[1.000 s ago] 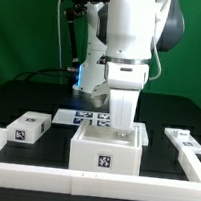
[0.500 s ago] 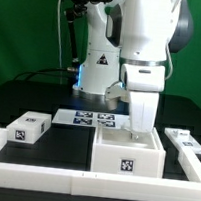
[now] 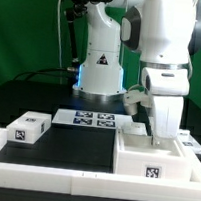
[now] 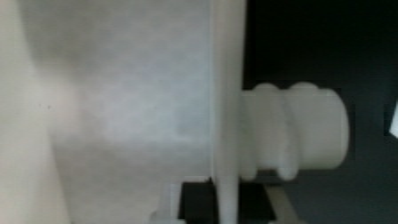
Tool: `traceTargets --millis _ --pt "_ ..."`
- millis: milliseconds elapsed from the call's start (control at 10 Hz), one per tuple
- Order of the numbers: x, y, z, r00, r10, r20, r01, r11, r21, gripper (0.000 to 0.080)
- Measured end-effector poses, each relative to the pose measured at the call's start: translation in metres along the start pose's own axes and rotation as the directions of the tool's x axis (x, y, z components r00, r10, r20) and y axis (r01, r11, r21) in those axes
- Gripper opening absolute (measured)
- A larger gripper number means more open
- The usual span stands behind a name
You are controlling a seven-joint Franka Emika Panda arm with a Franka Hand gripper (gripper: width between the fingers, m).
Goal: Assemble cabinet
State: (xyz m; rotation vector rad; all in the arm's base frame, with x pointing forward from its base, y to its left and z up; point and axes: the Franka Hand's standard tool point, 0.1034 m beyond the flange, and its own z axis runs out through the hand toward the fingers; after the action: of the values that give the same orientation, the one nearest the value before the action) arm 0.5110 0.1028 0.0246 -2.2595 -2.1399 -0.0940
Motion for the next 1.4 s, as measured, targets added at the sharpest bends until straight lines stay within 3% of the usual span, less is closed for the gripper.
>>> traceTargets --millis 100,400,500,600,800,900,1000,1100,1400 --pt "0.006 0.007 0.0 1.0 -0.001 -0.006 0.001 1.0 -0.008 0.0034" --pt "0.007 0.008 0.0 1.0 0.004 -0.008 -0.005 1.0 -0.01 0.0034" --pt "0.007 0.008 0.001 1.0 0.006 -0.008 -0.006 1.0 -0.009 0.0113" --pt "0.006 0.008 0.001 1.0 0.006 -0.008 -0.007 1.0 -0.009 0.0113" --pt "0.006 0.007 0.001 1.0 0.008 -0.007 -0.008 1.0 -0.008 0.0466" --pt "0.005 0.007 -0.002 1.0 0.009 -0.007 -0.009 1.0 -0.01 0.06" --pt "0.006 0.006 -0.006 1.0 0.013 -0.006 -0.013 1.0 -0.015 0.06" --pt "0.007 0.003 -0.016 1.0 0.027 -0.004 -0.027 0.999 -0.022 0.0754" --pt "0.014 -0.02 -0.039 0.998 0.068 -0.001 -0.068 0.997 -0.033 0.0797"
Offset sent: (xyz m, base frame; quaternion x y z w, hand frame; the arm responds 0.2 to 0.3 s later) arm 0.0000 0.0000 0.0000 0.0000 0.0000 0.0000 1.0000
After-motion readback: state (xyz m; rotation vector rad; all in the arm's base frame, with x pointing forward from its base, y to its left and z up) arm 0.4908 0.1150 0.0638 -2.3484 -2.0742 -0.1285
